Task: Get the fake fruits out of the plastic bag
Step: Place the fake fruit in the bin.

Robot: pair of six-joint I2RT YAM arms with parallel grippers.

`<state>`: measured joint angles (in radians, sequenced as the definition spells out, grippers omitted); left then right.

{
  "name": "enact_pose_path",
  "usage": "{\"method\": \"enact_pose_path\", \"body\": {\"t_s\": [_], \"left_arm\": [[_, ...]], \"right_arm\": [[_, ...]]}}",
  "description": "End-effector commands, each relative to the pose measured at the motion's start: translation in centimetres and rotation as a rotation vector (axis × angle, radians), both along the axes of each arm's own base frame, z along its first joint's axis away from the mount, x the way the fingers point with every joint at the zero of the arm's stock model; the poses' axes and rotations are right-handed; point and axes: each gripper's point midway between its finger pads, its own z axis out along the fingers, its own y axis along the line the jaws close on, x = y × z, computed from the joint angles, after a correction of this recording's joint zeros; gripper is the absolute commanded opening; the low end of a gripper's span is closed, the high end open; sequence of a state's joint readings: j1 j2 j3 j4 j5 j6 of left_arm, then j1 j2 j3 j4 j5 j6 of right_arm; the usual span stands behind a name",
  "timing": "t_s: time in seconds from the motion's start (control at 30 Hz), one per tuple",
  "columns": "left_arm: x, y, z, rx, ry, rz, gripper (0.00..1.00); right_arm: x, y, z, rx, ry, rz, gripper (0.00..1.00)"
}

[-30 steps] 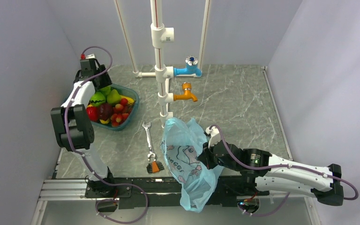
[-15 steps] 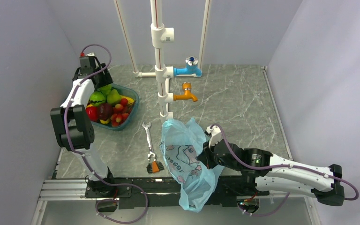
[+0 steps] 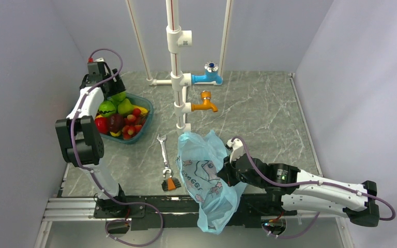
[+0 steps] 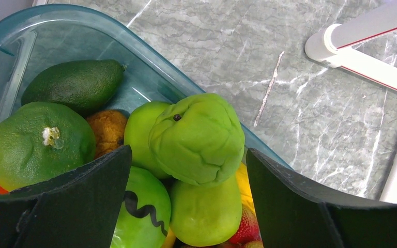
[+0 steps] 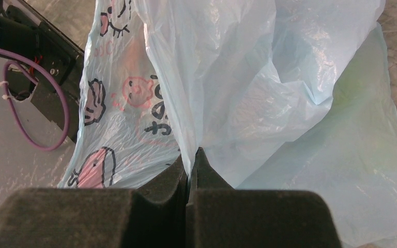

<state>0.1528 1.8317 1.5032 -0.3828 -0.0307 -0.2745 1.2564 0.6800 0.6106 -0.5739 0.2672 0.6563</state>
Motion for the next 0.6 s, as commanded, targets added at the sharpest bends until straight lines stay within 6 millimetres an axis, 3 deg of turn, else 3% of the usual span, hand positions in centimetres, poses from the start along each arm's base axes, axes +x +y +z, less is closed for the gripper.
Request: {"method": "enact_pose_path", "body": {"t_s": [0.0,0.27,0.43,0.57], "left_arm": [[-0.3,0.1,4.5,0.022,-0.105,0.003,0.87],[-3.7,-1.5,9.8,0.022,-0.233,0.007,0.84],[-6.6,-7.5,12.6,0.079,-0.293,-0.092,0.85],[-10.8,-11.8,11.2,0.041,-0.282,-0.195,0.82]], "right_arm": [[0.0,1.0,2.0,0.072,-0.011,0.007,0.0],[0.2,0.6,3.1,0.086,-0.044,0.011,0.0],[0.5,0.0,4.5,0.095,-0.076,0.0,0.0],[0.6,-0.5,5.0,0.097,-0.09,-0.007,0.0]]}}
